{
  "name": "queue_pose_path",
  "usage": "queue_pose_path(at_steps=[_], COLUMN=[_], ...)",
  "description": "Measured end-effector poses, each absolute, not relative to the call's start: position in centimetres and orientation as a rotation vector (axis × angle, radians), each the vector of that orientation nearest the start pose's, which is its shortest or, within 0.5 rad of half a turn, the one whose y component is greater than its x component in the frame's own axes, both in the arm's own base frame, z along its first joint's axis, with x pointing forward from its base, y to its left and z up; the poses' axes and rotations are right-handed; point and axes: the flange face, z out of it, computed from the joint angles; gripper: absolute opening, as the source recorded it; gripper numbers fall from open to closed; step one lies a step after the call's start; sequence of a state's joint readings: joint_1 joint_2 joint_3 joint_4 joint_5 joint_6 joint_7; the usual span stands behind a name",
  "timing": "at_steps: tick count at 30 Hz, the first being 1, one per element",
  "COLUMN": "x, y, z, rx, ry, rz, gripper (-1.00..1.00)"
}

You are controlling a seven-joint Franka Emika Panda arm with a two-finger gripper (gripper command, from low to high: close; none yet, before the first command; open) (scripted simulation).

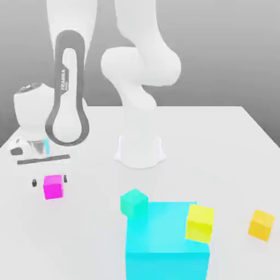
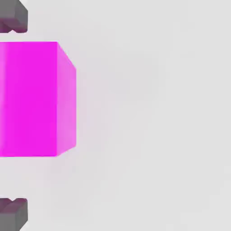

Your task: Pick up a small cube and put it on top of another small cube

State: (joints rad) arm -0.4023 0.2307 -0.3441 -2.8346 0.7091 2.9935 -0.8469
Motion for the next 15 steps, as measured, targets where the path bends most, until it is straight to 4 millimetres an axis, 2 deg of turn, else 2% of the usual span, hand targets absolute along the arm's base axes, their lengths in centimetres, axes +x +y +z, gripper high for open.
queue_pose_path(at_steps=[5,6,15], x=[20.1,20.1,20.1], y=[-26.1,-26.0,-26.2], z=[12.9,12.7,13.0], rx=[-2.997,-3.001,-2.992], ry=[0.917,0.917,0.917], rz=[0.004,0.002,0.007], gripper=[0.00,-1.00,-1.00])
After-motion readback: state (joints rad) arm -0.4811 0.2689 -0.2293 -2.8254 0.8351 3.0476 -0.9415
